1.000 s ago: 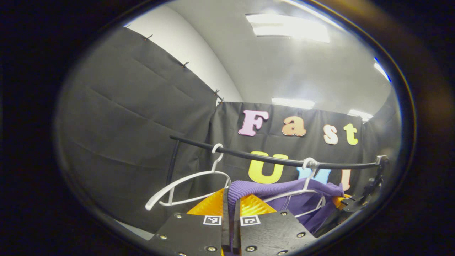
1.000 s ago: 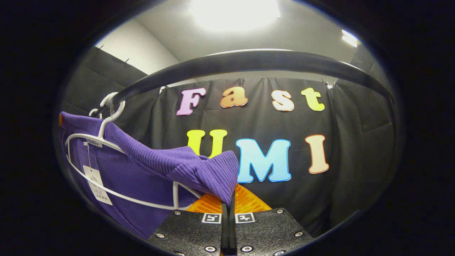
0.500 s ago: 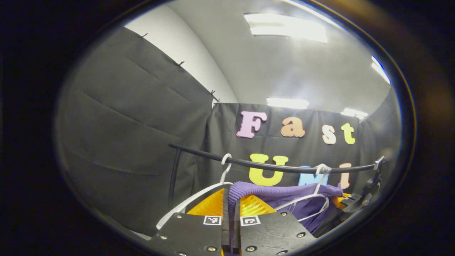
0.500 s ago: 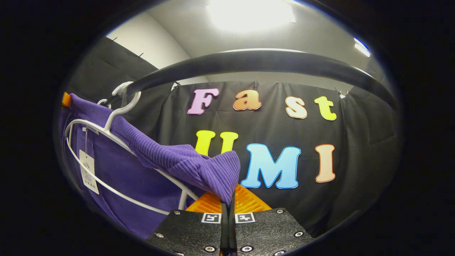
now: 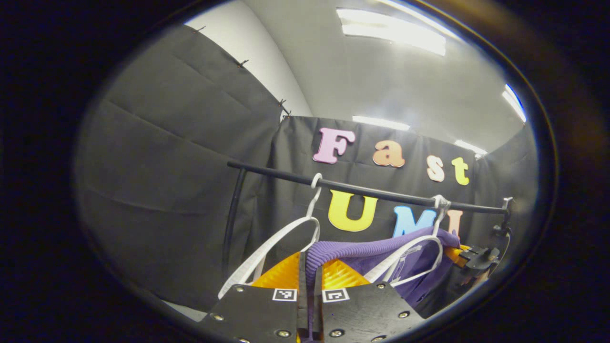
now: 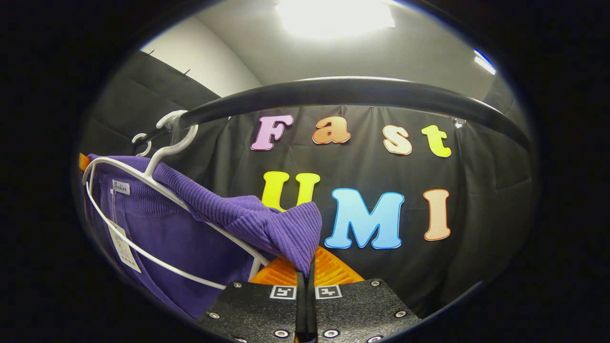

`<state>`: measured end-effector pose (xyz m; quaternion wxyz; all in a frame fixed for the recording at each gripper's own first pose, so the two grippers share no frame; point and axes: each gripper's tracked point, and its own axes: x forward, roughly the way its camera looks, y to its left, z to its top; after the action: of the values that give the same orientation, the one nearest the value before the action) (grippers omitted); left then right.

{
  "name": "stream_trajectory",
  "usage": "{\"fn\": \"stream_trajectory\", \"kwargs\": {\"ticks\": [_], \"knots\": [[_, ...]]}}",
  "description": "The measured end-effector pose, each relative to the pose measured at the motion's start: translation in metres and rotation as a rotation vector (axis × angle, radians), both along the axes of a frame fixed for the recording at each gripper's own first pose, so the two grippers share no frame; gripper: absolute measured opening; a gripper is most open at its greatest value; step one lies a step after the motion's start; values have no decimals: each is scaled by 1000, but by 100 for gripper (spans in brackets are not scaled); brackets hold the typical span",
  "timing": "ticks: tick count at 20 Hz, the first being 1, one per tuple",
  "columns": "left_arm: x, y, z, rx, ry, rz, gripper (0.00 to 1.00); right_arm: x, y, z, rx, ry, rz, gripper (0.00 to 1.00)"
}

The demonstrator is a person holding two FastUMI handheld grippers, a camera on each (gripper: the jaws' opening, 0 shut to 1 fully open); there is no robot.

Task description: Grasp the clothes on the hanger with both hands and then place them into the laundry hamper below.

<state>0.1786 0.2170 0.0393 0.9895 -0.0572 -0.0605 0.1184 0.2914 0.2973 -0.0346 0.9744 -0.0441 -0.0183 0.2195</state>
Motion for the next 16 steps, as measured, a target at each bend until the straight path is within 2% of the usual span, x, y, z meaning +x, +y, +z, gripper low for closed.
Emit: {"fn": "stream_trajectory", "kwargs": {"ticks": [3,8,10,13,16], "knots": [[9,-9,-14,5,8,-41,4,11,-7,-6,51,58,-20,0],[9,-17,-18,49,-15,-81,4,12,-15,-9,31,63,-42,0],[10,-18,-20,62,-41,-110,4,10,-11,-12,39,86,-31,0],[3,-23,-33,30,-49,-139,4,13,-7,-15,24,89,-20,0],[-7,-27,-46,39,-30,-137,4,8,-9,-20,17,103,-2,0]]}}
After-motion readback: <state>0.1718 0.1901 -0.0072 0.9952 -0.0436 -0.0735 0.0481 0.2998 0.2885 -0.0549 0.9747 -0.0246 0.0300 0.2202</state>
